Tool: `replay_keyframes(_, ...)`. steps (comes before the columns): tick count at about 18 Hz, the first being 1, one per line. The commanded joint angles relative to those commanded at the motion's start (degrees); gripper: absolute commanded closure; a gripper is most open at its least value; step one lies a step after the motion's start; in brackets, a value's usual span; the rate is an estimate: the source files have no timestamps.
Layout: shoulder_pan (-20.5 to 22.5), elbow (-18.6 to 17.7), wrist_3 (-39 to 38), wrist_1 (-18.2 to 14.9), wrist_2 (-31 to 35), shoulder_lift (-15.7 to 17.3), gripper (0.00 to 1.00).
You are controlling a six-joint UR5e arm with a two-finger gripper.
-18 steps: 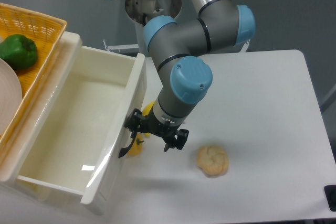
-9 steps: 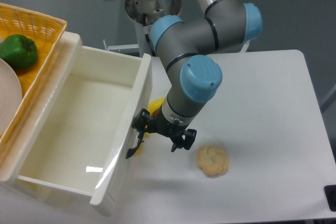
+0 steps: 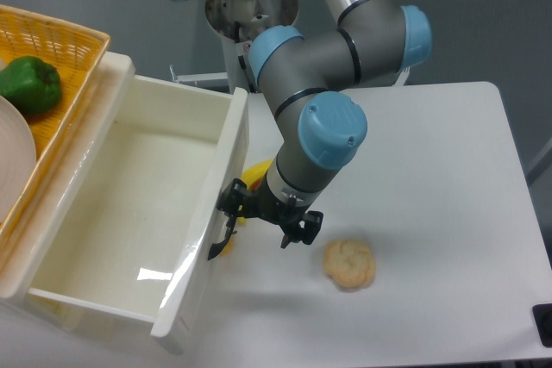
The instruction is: Slide the top white drawer open
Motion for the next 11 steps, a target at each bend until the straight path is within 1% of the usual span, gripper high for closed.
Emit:
replay_keyframes(3,0.96,-0.09,-0.09,-0.26,-2.73,0.09,0.00)
replay_keyframes(11,1.49,0.00,-0.09,-0.35,-4.84,0.00,0.00)
